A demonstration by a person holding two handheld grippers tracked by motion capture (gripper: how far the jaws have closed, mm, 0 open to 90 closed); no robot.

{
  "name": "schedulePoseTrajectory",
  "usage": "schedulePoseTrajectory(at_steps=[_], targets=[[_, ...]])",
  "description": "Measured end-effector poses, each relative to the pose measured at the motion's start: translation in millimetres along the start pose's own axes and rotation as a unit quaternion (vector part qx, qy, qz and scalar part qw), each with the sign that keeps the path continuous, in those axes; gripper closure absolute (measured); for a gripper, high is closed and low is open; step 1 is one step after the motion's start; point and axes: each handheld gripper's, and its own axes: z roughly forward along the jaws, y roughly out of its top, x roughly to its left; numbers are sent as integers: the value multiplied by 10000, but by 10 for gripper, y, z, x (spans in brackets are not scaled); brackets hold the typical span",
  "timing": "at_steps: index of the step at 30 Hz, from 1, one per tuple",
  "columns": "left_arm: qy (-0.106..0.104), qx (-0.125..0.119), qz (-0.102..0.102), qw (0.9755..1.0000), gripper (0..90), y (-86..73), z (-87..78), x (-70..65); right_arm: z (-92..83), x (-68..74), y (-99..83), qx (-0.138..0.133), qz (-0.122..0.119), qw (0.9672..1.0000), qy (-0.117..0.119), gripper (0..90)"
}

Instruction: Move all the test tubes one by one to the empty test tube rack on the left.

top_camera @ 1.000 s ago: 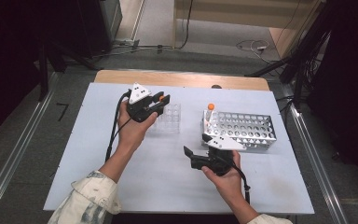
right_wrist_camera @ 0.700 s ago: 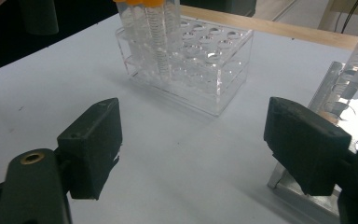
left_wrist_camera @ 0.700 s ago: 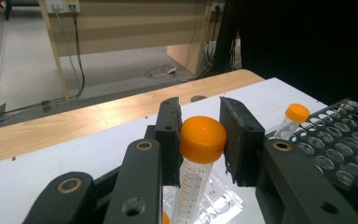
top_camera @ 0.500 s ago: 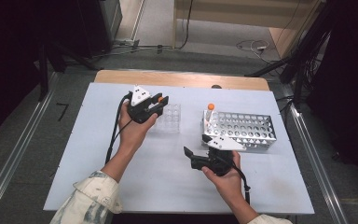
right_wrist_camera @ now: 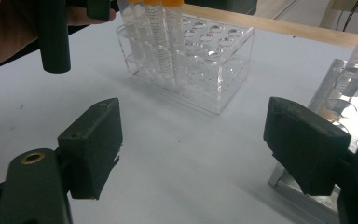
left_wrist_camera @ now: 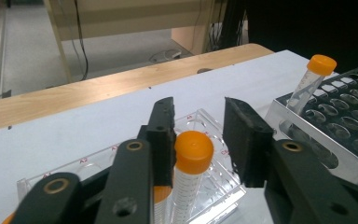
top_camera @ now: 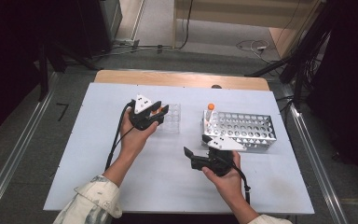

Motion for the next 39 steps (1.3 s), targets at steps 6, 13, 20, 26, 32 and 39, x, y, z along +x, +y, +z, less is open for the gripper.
schedulePoseTrajectory(at_steps=[6,13,20,26,32,39], targets=[[-161,-35,-154,9997,457,26,-38,-14,-2,-3,4,-21,1,10000,-13,180],[-476,138,-86,9987,243,55,-120,-86,-13,-29,7,-40,6,10000,-40,179],[-722,151,-101,9972,194,42,-268,-179,-21,-91,20,-139,-55,9995,-283,178],[-857,134,-52,9962,185,19,-381,-243,49,-246,50,-293,53,9981,-542,178],[-882,183,-7,9959,162,-41,-486,-233,113,-384,116,-397,113,9965,-732,171],[-1037,207,-113,9943,138,-61,-555,-214,264,-507,205,-436,258,9937,-1000,146]])
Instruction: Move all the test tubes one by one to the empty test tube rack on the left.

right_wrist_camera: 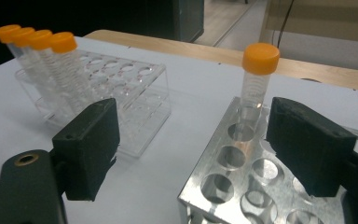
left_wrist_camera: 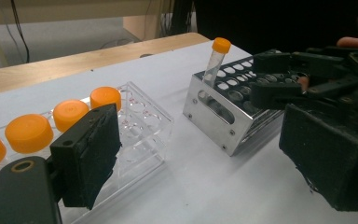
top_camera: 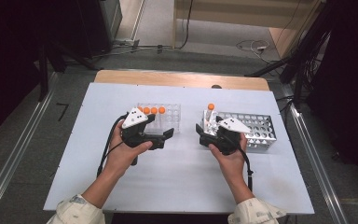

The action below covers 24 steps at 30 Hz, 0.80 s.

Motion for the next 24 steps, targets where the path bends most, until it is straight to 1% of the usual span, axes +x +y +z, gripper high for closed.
schedulePoseTrajectory(at_steps=[2,3,4,7,8,9,10,13,15,16,17,20,22,24], targets=[[-15,-7,-2,10000,138,1,-12,-5,53,0,17,27,21,9999,-97,134],[-50,-22,-18,10000,138,3,-16,-5,53,0,17,27,21,9999,-97,134],[-73,-51,-42,10000,139,12,-29,1,103,-6,23,-39,50,9998,-202,131],[-74,-77,-57,9999,141,21,-44,9,178,-33,40,-36,122,9994,-331,134],[-74,-90,-68,9999,141,24,-52,12,178,-33,40,-36,122,9994,-331,134],[-71,-116,-70,9999,143,28,-56,16,218,-58,60,-33,167,9989,-433,148],[-76,-127,-95,9998,143,31,-62,17,218,-58,60,-33,167,9989,-433,148],[-93,-144,-106,9998,149,39,-71,20,284,-101,104,-17,170,9978,-643,202],[-103,-149,-115,9998,149,40,-71,20,300,-110,110,27,159,9978,-650,203],[-109,-153,-120,9998,150,40,-71,21,321,-128,112,36,136,9973,-723,223],[-111,-156,-126,9997,150,40,-69,22,321,-128,112,36,136,9973,-723,223],[-128,-135,-127,9997,153,37,-60,24,365,-167,99,76,165,9964,-828,302],[-134,-119,-128,9998,157,36,-57,20,388,-177,87,90,194,9965,-810,335],[-163,-101,-122,9997,158,32,-45,10,400,-174,80,83,221,9960,-857,382]])
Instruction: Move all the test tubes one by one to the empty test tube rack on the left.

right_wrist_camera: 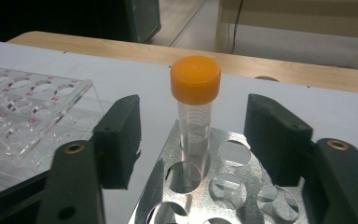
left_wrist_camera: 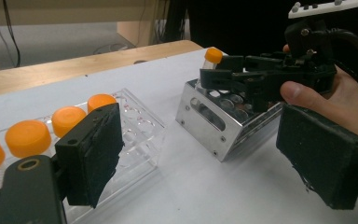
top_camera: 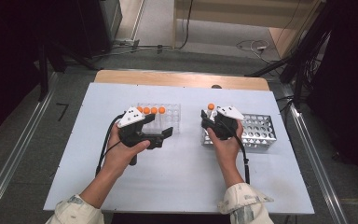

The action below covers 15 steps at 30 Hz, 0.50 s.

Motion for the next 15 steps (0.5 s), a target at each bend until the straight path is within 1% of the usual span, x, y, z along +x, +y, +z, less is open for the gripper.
schedulePoseTrajectory(at_steps=[1,2,3,5,6,7,8,10,12,13,15], targets=[[-1,9,5,10000,158,-3,8,-6,0,0,0,0,0,10000,0,382],[-27,36,15,10000,158,-9,18,-12,8,2,3,-76,42,10000,-29,418],[-27,36,15,10000,158,-9,18,-12,11,2,4,-105,32,9999,-70,446],[-26,51,14,10000,158,-13,21,-14,16,3,4,-99,22,9999,-113,463],[-31,49,10,10000,159,-12,20,-14,30,-1,-1,-54,-9,9999,-149,489],[-26,41,8,10000,159,-10,18,-12,30,-1,-1,-54,-9,9999,-149,489],[-25,29,0,10000,163,-9,16,-12,38,-5,-11,22,-30,9999,-166,511],[-23,23,-12,10000,163,-9,15,-11,50,-8,-17,37,-101,9998,-190,532],[-22,44,4,10000,163,-10,18,-11,53,-6,-19,53,-100,9997,-195,549],[-34,45,-1,10000,163,-13,23,-17,63,-1,-24,83,-104,9997,-181,579],[-39,46,-4,10000,163,-14,25,-19,67,2,-28,118,-112,9997,-184,589]])
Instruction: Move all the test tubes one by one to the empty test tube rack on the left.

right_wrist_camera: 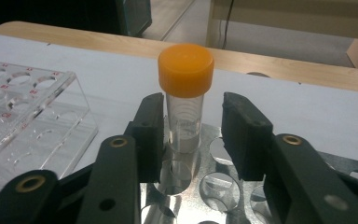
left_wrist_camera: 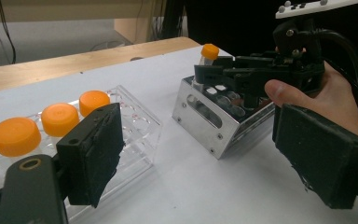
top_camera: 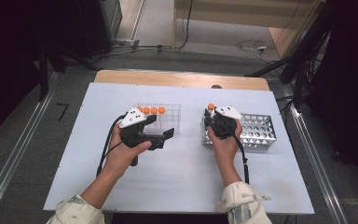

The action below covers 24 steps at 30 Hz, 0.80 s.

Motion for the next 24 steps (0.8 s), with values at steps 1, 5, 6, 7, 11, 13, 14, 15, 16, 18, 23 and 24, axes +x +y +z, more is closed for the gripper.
schedulePoseTrajectory(at_steps=[1,5,6,7,11,13,14,15,16,18,23,24], targets=[[0,4,-3,10000,163,-1,1,-1,7,2,-6,32,-13,10000,10,600],[25,0,-6,10000,165,-8,3,3,16,8,-15,114,-17,9999,56,706],[27,2,-3,10000,166,-8,1,4,17,9,-15,110,-18,9999,66,711],[26,-4,-8,10000,166,-7,0,3,18,12,-15,108,-29,9999,70,715],[14,-4,-8,10000,166,-8,5,-5,11,18,-13,110,-68,9999,49,717],[10,14,11,10000,166,-10,6,-5,-9,8,4,41,-35,10000,47,717],[9,14,12,10000,166,-10,6,-6,-9,8,4,41,-35,10000,47,717],[12,13,15,10000,166,-10,7,-7,-28,2,30,-15,-47,10000,55,717],[11,11,14,10000,166,-10,7,-7,-41,5,46,-22,-41,10000,46,717],[21,10,18,10000,166,-10,5,-7,-65,7,81,-90,-92,9999,41,717],[49,-14,-4,10000,149,-9,6,-7,-134,8,175,-209,-135,9997,45,717],[61,-12,4,10000,146,-8,5,-5,-152,8,195,-230,-135,9996,38,717]])
